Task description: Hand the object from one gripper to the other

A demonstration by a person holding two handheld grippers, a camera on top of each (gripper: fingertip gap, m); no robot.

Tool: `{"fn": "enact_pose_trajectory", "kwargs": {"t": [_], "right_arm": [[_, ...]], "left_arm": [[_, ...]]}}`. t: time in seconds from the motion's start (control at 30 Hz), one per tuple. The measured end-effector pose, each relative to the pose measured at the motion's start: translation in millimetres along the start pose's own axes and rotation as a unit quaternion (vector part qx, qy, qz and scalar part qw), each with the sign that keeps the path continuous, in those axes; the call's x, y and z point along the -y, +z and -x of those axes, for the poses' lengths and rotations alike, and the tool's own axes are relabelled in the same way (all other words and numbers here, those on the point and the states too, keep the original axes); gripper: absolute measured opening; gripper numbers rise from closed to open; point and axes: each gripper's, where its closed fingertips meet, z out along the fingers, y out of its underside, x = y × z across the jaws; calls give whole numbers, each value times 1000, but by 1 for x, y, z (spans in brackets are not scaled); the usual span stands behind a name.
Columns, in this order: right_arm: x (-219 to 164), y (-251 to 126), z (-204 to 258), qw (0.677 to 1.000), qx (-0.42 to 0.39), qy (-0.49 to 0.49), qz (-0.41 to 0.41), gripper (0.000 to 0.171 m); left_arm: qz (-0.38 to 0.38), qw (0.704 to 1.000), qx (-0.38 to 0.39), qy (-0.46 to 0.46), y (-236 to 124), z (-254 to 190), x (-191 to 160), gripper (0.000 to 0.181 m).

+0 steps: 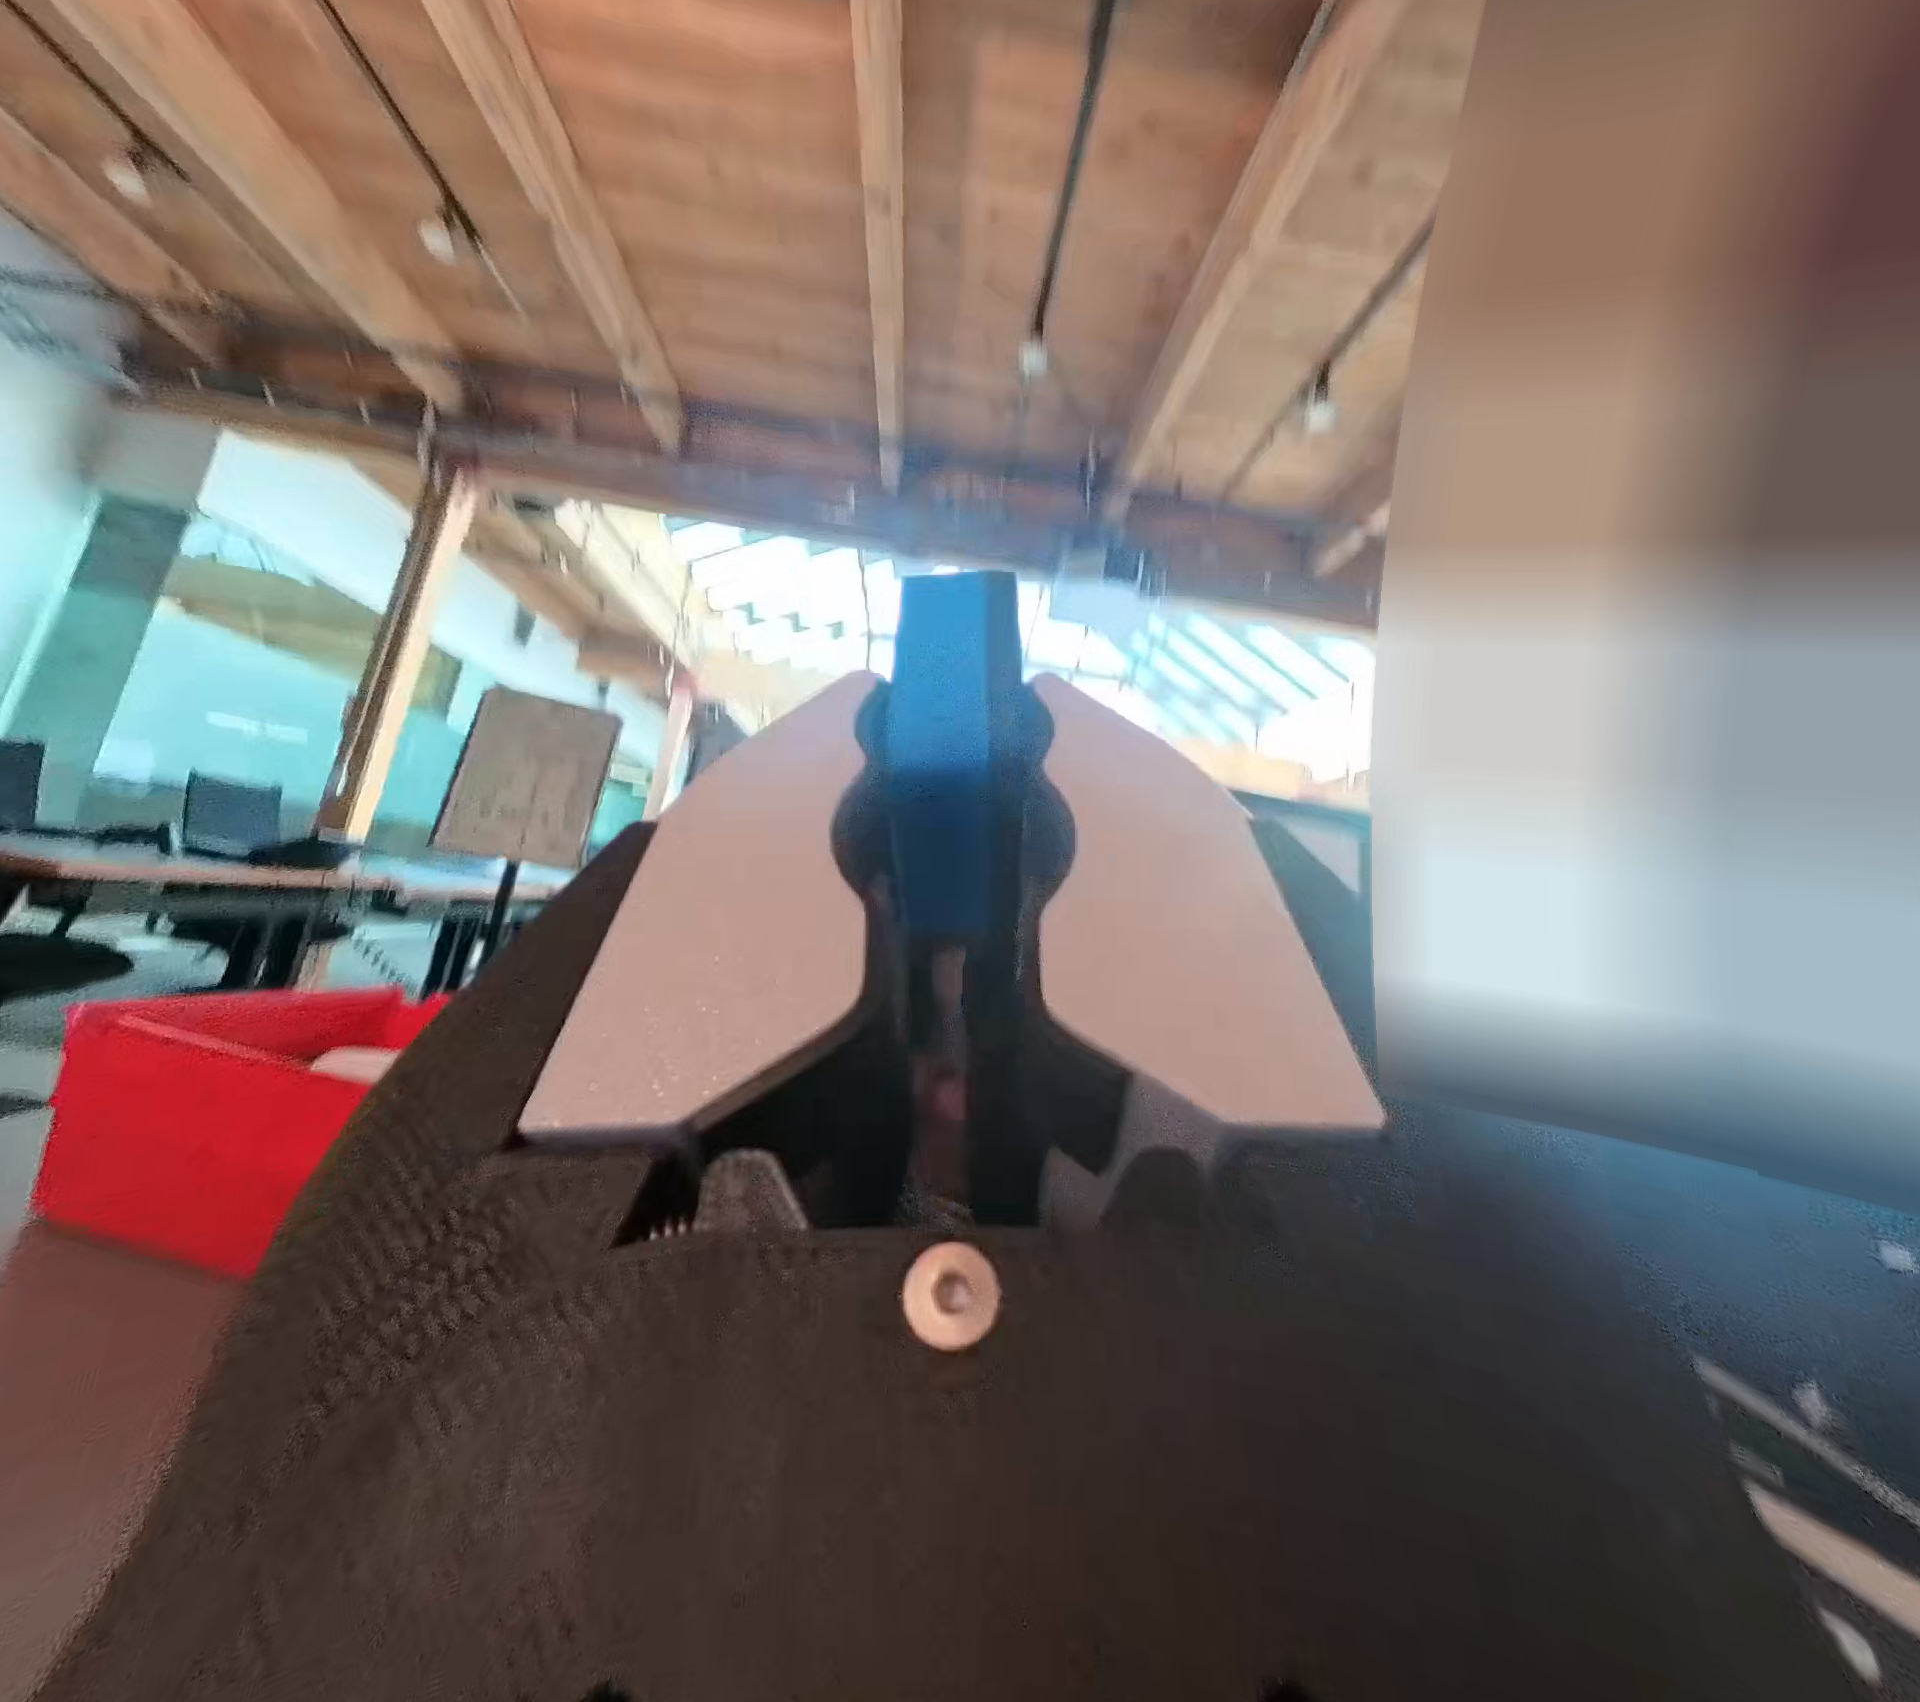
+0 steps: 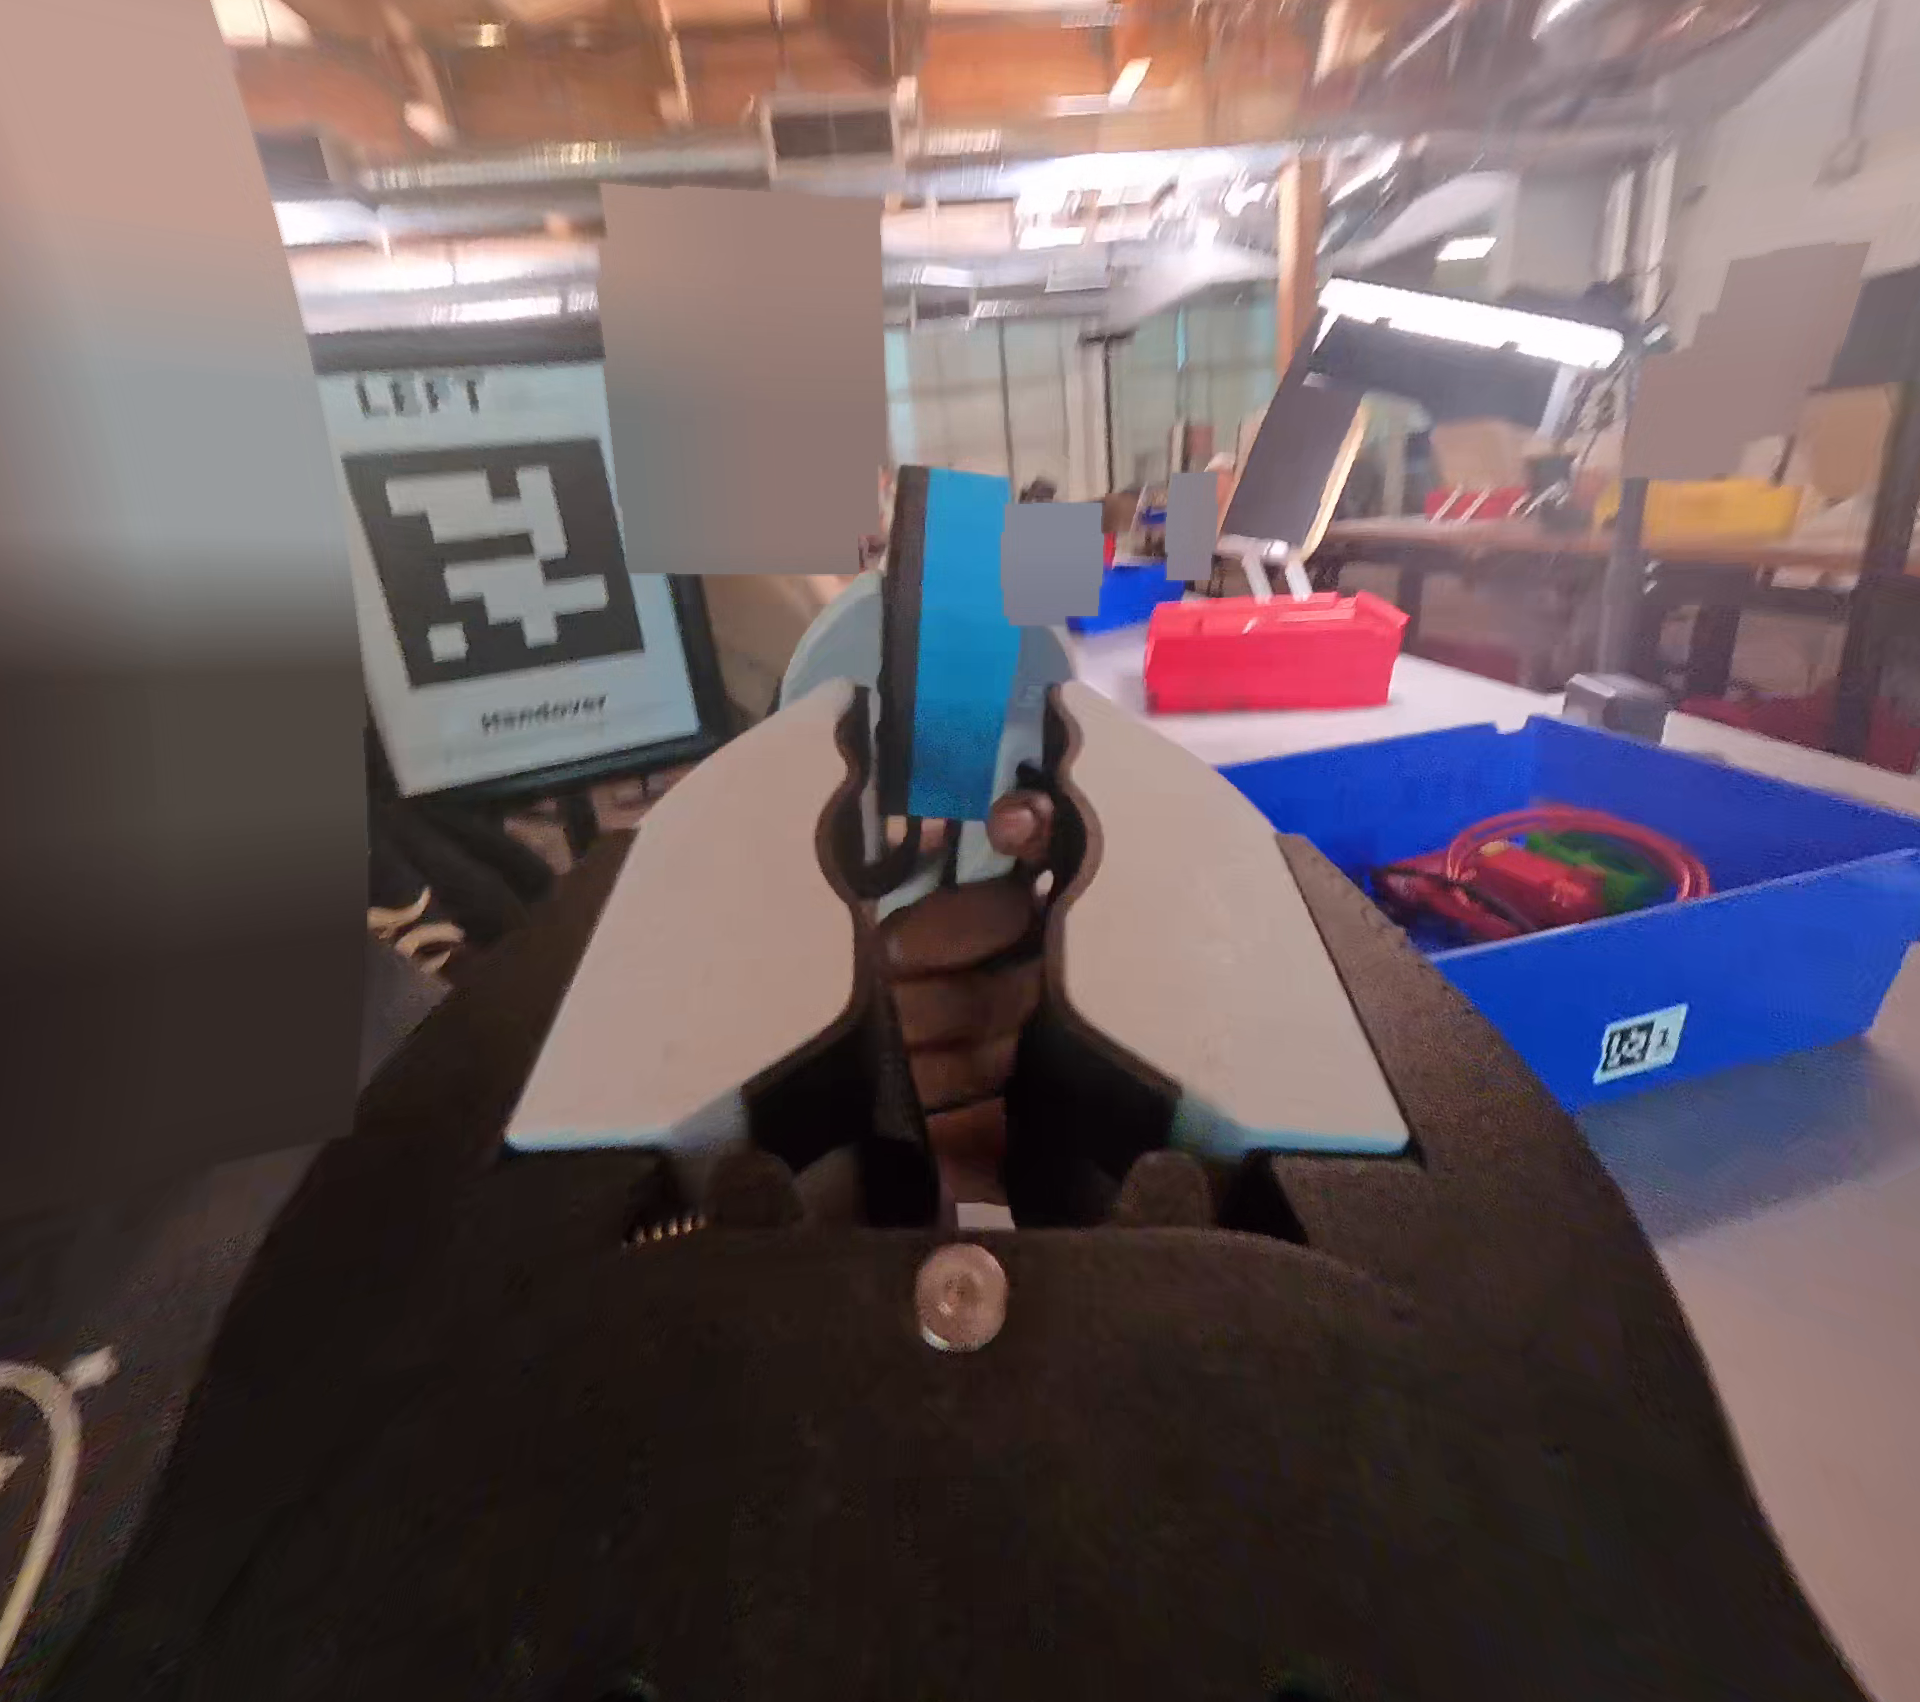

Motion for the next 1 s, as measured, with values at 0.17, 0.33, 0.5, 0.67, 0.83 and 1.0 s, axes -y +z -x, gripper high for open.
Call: {"fn": "enact_pose_trajectory", "kwargs": {"t": [0.17,0.33,0.5,0.67,0.83,1.0], "right_arm": [[-4,5,-2,1000,-10,-1,-7,23],[-10,-11,-1,997,-2,-2,81,22],[-13,-12,-1,995,-11,-23,98,23],[-13,-1,-3,998,-14,-16,54,39],[-15,-7,-4,997,-11,-10,82,23],[-19,-22,-1,990,-5,-5,143,22]], "left_arm": [[-36,999,14,-16,-4,5,-2,22],[108,994,-1,-28,3,7,-26,35],[85,996,-10,-19,3,3,-22,22],[-25,999,6,-40,-3,8,-2,22],[7,999,-2,-37,0,6,-13,22],[152,988,-34,-20,2,0,-39,29]]}}
